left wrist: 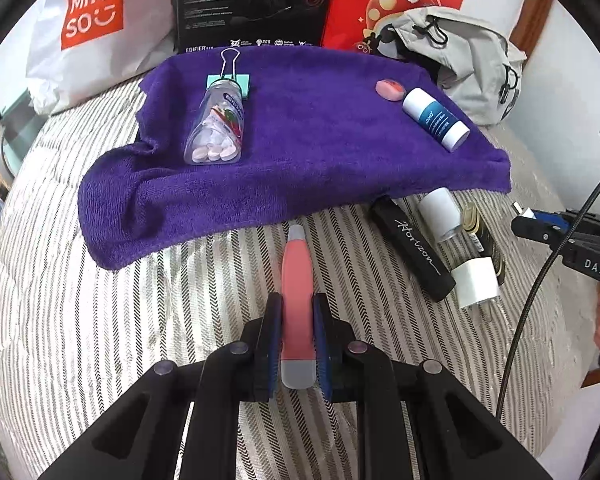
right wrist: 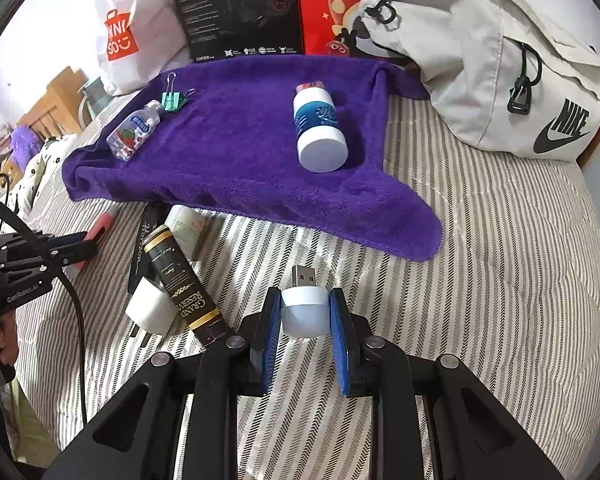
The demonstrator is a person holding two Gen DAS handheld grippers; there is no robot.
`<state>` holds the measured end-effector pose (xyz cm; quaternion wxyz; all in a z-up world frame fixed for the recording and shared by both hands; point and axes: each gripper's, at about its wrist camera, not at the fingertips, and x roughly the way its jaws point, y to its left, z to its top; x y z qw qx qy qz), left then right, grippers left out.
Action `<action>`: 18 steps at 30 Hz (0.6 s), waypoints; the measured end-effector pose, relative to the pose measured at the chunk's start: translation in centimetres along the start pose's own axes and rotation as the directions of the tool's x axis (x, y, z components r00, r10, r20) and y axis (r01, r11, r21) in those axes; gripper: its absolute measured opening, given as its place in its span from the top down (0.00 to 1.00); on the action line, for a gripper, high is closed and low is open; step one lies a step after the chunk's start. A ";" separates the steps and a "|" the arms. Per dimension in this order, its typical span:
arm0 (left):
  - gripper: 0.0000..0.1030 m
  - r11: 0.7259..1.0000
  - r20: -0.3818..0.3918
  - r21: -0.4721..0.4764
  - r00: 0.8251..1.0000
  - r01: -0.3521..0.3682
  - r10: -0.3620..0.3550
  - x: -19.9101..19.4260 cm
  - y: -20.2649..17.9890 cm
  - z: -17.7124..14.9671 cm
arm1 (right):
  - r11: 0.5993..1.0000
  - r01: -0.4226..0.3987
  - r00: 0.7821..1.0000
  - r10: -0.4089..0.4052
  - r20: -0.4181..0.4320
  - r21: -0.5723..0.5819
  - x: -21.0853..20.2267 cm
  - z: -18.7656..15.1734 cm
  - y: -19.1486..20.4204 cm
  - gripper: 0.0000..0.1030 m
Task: Organize rigid objects
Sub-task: 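Lift the pink tube with the left gripper while the right lifts the plug adapter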
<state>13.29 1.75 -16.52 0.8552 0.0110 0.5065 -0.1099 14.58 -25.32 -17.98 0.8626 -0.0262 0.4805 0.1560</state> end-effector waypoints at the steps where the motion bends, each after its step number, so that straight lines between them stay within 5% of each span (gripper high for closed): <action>1: 0.85 1.000 0.004 0.001 1.000 -0.005 0.005 0.0 0.0 0.0 | 1.000 -0.002 1.000 0.002 0.000 -0.001 0.0 0.1 0.1 0.77; 18: 0.85 0.997 0.072 -0.045 0.995 0.069 -0.066 -3.3 1.0 1.8 | 0.997 -0.054 0.996 0.058 0.071 -0.052 -1.8 5.1 1.3 0.77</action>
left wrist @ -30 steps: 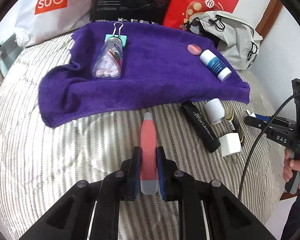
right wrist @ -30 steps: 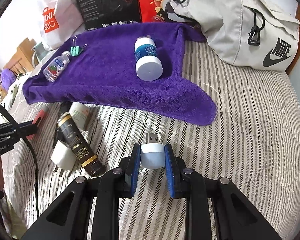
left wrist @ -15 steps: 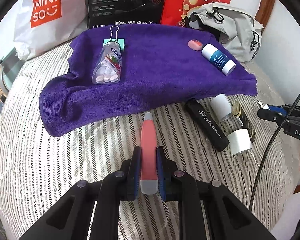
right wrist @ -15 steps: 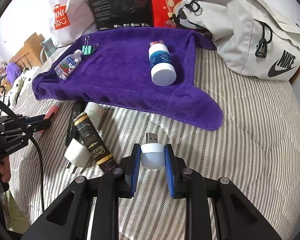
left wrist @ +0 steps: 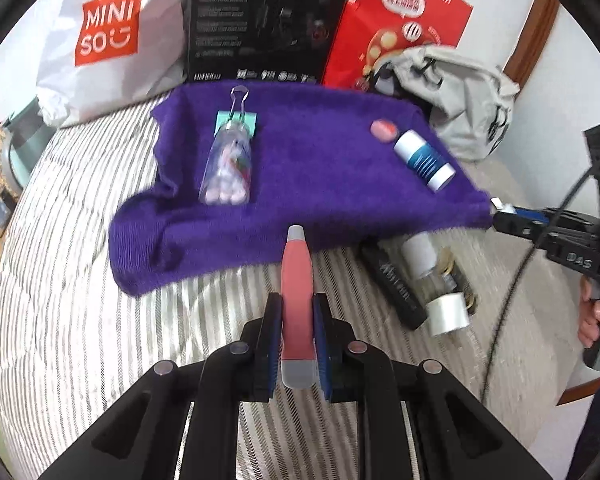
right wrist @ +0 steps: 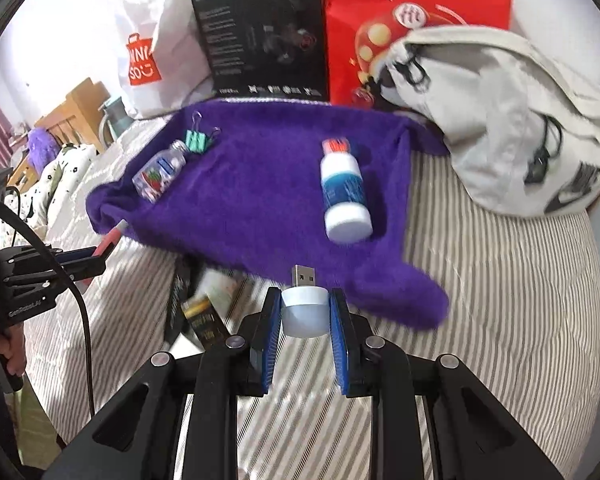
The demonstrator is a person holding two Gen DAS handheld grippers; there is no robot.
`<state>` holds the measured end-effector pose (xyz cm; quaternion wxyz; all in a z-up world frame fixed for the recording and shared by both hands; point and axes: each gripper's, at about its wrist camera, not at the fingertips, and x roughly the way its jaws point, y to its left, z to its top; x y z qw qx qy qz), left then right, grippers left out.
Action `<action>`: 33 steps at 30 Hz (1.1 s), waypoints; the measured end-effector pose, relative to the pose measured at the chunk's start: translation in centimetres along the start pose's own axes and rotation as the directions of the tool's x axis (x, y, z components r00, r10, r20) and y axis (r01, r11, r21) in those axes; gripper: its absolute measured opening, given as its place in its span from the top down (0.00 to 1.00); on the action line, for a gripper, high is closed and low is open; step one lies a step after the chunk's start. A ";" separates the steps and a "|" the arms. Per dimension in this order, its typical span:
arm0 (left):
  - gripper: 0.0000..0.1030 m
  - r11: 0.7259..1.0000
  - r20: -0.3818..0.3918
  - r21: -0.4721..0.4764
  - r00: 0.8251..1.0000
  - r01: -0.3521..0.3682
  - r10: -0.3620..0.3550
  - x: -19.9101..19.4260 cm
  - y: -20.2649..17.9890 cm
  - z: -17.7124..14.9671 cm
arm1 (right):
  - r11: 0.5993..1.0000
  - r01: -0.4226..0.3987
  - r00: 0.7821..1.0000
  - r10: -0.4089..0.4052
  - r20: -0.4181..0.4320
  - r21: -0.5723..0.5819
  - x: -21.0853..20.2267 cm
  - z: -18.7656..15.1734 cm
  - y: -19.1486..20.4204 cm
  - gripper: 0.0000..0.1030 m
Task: Organize rigid objects
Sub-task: 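Lift the pink tube with the left gripper while the right lifts the plug adapter, then set the pink tube on the towel with the left while the right sets the USB light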
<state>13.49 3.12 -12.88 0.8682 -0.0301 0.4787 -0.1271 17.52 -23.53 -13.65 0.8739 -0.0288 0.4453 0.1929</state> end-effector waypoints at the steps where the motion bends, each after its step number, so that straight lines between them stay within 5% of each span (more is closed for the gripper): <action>1: 0.85 1.000 0.006 0.000 1.000 0.004 -0.004 -0.2 0.0 0.3 | 1.000 -0.005 1.000 0.005 0.001 0.000 0.2 0.3 0.1 0.77; 11: 0.85 1.000 0.010 0.010 1.000 -0.011 0.011 1.3 0.0 4.5 | 0.999 -0.026 0.999 0.027 -0.025 0.030 4.2 3.4 -0.2 0.77; 33: 0.85 0.999 -0.052 0.013 0.998 -0.029 0.030 8.5 1.0 9.1 | 1.000 0.018 0.998 -0.020 -0.061 -0.020 8.8 4.2 -0.2 0.77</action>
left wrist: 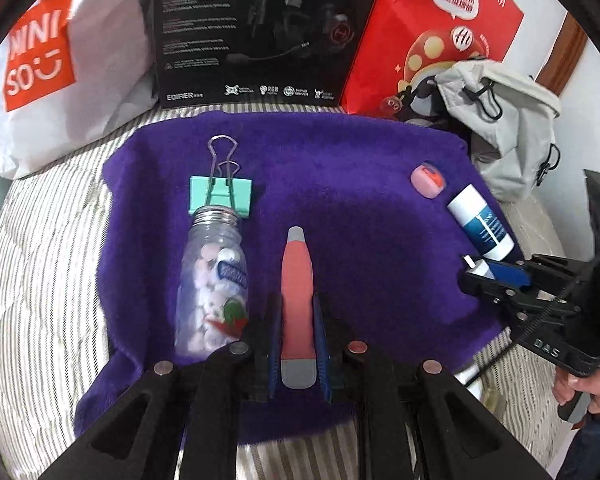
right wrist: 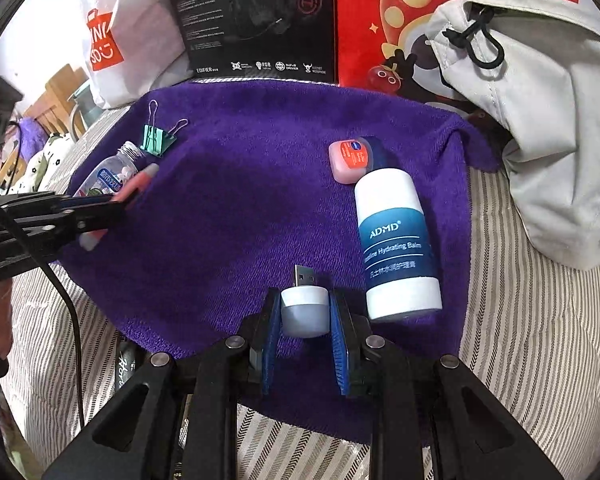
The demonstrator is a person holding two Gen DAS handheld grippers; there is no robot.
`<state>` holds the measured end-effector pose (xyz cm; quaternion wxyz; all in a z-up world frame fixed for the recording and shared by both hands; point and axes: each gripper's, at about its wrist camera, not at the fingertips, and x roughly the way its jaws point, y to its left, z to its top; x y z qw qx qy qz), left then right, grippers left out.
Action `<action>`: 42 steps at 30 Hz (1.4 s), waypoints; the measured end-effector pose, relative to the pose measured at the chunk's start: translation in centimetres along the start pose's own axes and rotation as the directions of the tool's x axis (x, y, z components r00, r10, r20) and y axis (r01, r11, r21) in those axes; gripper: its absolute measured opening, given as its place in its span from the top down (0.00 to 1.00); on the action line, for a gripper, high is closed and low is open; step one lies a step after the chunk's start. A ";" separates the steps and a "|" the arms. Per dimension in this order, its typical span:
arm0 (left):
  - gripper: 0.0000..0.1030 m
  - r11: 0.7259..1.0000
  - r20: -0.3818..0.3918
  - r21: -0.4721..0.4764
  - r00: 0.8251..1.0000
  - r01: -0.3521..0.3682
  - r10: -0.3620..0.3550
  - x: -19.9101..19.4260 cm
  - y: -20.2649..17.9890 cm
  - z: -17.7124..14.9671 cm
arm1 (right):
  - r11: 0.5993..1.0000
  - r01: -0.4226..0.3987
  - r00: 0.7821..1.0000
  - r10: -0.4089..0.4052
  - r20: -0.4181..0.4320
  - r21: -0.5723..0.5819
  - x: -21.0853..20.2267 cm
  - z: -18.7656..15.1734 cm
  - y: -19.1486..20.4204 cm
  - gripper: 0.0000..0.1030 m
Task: Organize rigid objects
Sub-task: 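Set the pink tube on the towel with the left while the right sets the USB light, then grasp the black Horizon case with the left gripper while the right moves toward the Grand Reserve bottle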
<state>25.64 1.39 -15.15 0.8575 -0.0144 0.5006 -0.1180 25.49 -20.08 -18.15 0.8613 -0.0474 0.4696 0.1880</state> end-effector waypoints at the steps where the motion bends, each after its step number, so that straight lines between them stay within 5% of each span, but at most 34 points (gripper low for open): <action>1: 0.85 1.000 -0.005 0.006 1.000 -0.006 0.006 0.5 -0.2 0.1 | 1.000 0.001 1.000 -0.001 0.006 -0.007 0.0 -0.1 0.1 0.76; 5: 0.85 1.000 -0.014 0.021 1.000 -0.019 0.019 1.6 -0.5 0.4 | 1.000 -0.011 1.000 0.011 0.017 -0.012 -0.1 -0.3 0.0 0.76; 9: 0.85 0.999 -0.006 0.043 1.000 -0.030 0.031 1.9 -0.8 0.5 | 0.996 -0.085 0.996 0.085 0.009 -0.010 -0.2 -0.3 -0.3 0.58; 12: 0.85 0.999 0.002 0.041 1.000 -0.024 0.024 1.8 -0.8 0.2 | 0.997 -0.070 0.998 0.070 -0.001 -0.038 -0.2 -0.3 0.2 0.57; 19: 0.54 0.999 0.003 0.028 0.999 0.045 -0.045 1.2 -1.0 -0.9 | 0.991 -0.126 0.992 0.127 -0.026 0.041 -0.9 -0.6 -1.3 0.50; 30: 0.53 0.999 0.010 -0.019 0.999 0.046 -0.046 -1.7 -1.1 -3.6 | 0.993 -0.091 0.996 0.091 0.015 0.078 -5.5 -3.3 -2.3 0.48; 42: 0.50 0.998 0.037 0.006 0.997 0.067 -0.068 -4.6 -5.5 -7.4 | 0.983 -0.070 0.997 0.063 0.047 0.170 -11.8 -10.9 -3.3 0.48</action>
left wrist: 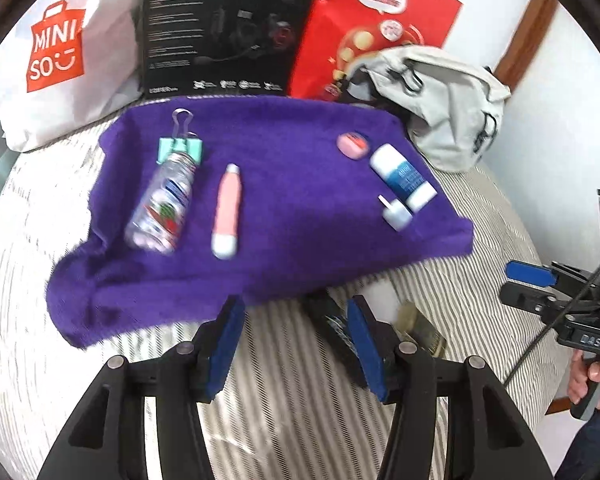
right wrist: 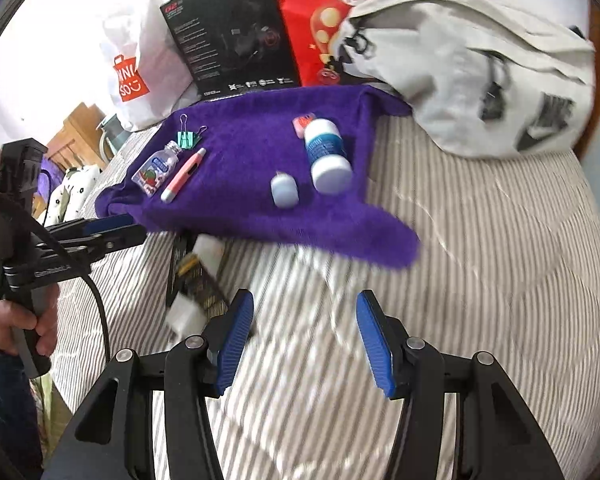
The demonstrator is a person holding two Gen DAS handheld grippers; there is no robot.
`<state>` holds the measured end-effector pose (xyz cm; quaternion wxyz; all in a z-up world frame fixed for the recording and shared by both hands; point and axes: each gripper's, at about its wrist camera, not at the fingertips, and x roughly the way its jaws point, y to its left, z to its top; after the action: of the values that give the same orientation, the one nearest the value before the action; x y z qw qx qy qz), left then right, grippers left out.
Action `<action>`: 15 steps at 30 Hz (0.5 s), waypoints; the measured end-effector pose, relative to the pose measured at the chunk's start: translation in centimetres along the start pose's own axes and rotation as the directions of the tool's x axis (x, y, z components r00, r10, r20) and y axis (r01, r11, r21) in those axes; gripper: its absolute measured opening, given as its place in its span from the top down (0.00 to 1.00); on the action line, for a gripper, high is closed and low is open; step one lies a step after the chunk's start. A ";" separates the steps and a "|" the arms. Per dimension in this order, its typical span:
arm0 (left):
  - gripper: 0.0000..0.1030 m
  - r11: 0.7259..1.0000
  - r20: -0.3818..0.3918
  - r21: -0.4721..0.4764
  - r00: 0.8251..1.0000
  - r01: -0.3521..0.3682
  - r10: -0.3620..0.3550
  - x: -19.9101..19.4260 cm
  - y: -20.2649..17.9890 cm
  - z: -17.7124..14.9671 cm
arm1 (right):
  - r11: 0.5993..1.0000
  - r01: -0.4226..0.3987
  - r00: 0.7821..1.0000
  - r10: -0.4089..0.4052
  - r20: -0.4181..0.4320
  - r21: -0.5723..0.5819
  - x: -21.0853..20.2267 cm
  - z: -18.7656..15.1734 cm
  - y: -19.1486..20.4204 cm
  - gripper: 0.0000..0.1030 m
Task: Organize rigid objects
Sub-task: 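Grasp the black Horizon case with the left gripper while the right moves toward the Grand Reserve bottle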
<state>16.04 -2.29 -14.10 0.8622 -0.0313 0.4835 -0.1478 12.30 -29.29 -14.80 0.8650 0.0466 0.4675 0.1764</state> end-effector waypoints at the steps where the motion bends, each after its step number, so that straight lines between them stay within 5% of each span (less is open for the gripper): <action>1: 0.50 1.000 -0.007 -0.002 1.000 0.004 -0.004 0.3 -0.3 -0.3 | 1.000 0.000 1.000 0.000 -0.002 0.004 -0.3 -0.5 -0.2 0.48; 9: 0.50 1.000 -0.066 0.009 0.998 -0.004 0.005 2.8 -3.0 -1.8 | 0.999 0.025 0.999 -0.024 -0.032 0.026 -2.6 -3.9 -1.5 0.44; 15: 0.47 0.991 -0.095 0.082 0.989 -0.109 0.117 4.1 -4.1 -2.5 | 0.997 0.069 0.996 -0.070 -0.047 -0.028 -3.0 -4.3 -1.1 0.44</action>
<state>15.07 -7.11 -18.01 0.8446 0.0365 0.5209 -0.1185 7.48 -31.71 -15.09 0.8596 0.0146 0.4871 0.1535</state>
